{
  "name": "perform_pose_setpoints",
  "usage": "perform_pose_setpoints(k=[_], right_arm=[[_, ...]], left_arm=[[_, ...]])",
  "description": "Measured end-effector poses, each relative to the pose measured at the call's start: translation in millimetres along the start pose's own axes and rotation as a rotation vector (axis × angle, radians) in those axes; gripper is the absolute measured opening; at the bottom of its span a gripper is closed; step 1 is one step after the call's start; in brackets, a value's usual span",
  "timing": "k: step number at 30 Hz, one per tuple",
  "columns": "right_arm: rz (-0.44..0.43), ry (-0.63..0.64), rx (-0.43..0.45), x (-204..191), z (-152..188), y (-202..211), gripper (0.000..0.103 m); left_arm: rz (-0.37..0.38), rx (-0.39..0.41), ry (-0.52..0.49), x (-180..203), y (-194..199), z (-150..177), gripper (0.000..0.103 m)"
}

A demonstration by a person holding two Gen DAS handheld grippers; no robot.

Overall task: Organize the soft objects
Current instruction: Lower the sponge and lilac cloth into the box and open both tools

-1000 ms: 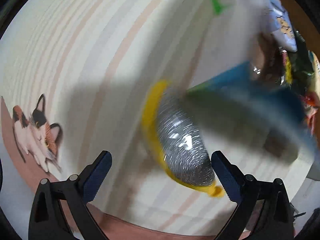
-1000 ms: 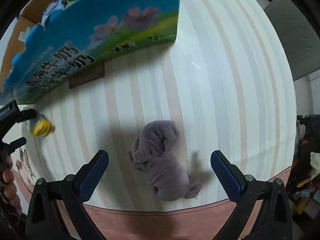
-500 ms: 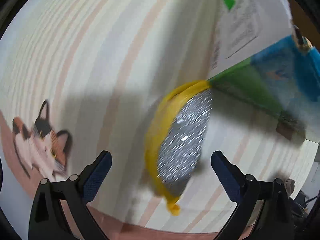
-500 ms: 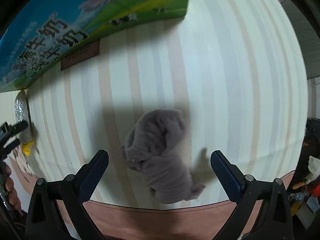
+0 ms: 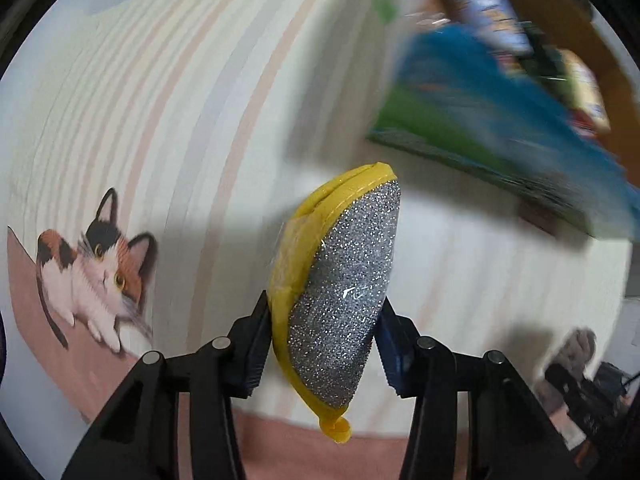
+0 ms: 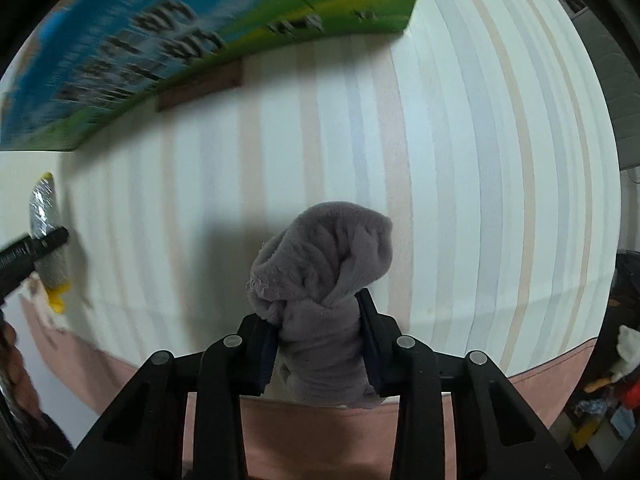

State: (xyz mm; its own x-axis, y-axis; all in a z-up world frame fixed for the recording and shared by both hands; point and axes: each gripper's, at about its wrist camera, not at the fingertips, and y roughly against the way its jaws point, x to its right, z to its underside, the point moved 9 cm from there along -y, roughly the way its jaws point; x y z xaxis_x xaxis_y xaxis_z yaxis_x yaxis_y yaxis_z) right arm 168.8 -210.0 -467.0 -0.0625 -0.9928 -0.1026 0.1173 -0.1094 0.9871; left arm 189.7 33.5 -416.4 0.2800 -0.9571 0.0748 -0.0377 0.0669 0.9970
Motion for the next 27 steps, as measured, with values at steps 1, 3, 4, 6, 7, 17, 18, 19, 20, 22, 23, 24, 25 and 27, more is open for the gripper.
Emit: perform_pose_setpoints(k=[1, 3, 4, 6, 7, 17, 18, 19, 20, 22, 23, 24, 25, 27], right_arm=[[-0.028, 0.006, 0.014, -6, 2, 11, 0.038], [-0.07, 0.02, 0.041, -15, 2, 32, 0.038], [-0.098, 0.034, 0.064, -22, 1, 49, 0.038], [-0.128, 0.055, 0.103, -33, -3, 76, 0.038], [-0.151, 0.067, 0.131, -39, -8, 95, 0.038], [-0.122, 0.113, 0.288, -52, -108, 200, 0.038], [-0.115, 0.109, 0.284, -46, -116, 205, 0.038], [-0.106, 0.103, 0.281, -35, -132, 204, 0.038], [-0.086, 0.097, 0.275, -33, -148, 200, 0.038], [-0.055, 0.085, 0.256, -29, -168, 196, 0.038], [-0.044, 0.079, 0.246, -26, -176, 194, 0.038], [-0.03, 0.076, 0.235, -24, -184, 187, 0.038], [0.0, 0.072, 0.228, -22, -193, 181, 0.038], [0.038, 0.076, 0.219, -17, -204, 174, 0.038]], left_arm=[[0.026, 0.014, -0.007, 7, 13, 4, 0.044], [0.089, 0.051, -0.025, 29, 45, 7, 0.044], [0.116, 0.066, -0.032, 38, 58, 5, 0.044], [0.178, 0.106, -0.051, 63, 90, -5, 0.044], [0.197, 0.119, -0.066, 70, 103, -15, 0.044], [0.158, 0.156, -0.146, 88, 130, -140, 0.044], [0.149, 0.138, -0.145, 88, 123, -149, 0.044], [0.143, 0.123, -0.148, 90, 119, -158, 0.044], [0.133, 0.103, -0.148, 91, 112, -165, 0.044], [0.108, 0.079, -0.152, 92, 100, -175, 0.044], [0.094, 0.069, -0.153, 92, 93, -181, 0.044], [0.085, 0.06, -0.154, 92, 88, -186, 0.044], [0.078, 0.052, -0.155, 90, 81, -188, 0.044], [0.059, 0.032, -0.157, 90, 71, -196, 0.044]])
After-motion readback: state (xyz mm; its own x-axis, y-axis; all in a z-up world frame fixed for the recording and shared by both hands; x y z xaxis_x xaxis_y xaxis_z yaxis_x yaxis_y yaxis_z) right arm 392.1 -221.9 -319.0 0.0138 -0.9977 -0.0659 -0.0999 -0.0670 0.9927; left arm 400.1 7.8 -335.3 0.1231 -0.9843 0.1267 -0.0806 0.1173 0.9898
